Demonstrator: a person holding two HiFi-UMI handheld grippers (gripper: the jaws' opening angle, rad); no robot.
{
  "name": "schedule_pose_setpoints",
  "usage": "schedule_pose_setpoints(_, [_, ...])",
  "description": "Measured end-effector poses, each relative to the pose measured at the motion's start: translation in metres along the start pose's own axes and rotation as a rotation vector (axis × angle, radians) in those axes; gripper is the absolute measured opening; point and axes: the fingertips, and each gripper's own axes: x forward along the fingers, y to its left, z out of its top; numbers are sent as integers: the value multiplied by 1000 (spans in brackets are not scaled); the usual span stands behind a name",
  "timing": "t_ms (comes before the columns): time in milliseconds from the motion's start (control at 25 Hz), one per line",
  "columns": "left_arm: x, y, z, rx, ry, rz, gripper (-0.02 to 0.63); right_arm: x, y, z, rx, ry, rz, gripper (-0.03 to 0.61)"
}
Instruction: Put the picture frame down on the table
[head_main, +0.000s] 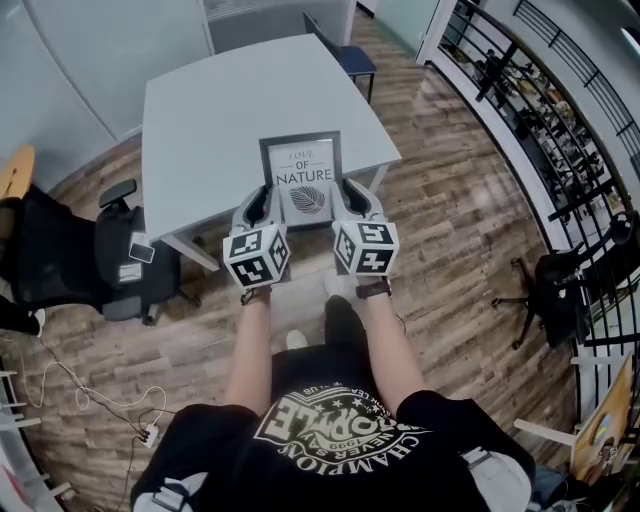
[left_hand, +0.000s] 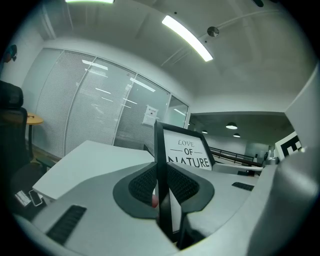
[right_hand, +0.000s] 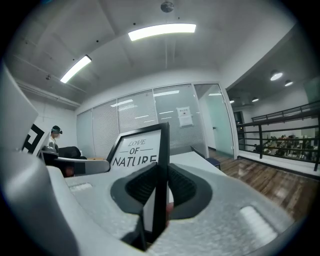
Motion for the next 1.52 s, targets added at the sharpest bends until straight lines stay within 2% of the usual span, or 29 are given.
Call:
schedule_pose_setpoints(200, [48, -7, 1, 4, 14, 20, 67, 37, -37, 3, 29, 11, 16, 64])
schedule_pose_setpoints(600, [181, -11, 51, 7, -25, 74, 69, 161, -115, 54, 33, -16, 76, 64])
schedule_pose_setpoints(760, [223, -12, 58, -9, -28, 95, 69, 194, -140, 64, 14, 0, 98, 64])
schedule_pose_setpoints(960, [259, -23, 50, 6, -12, 118, 69, 218, -173, 59, 27, 31, 118, 64])
schedule_pose_setpoints(1160, [288, -16, 41, 8, 20, 133, 69, 245, -189, 45, 48, 59, 131, 64])
schedule_pose_setpoints(1520, [363, -1, 32, -6, 87, 94, 69, 302, -226, 35, 68, 101, 77, 64])
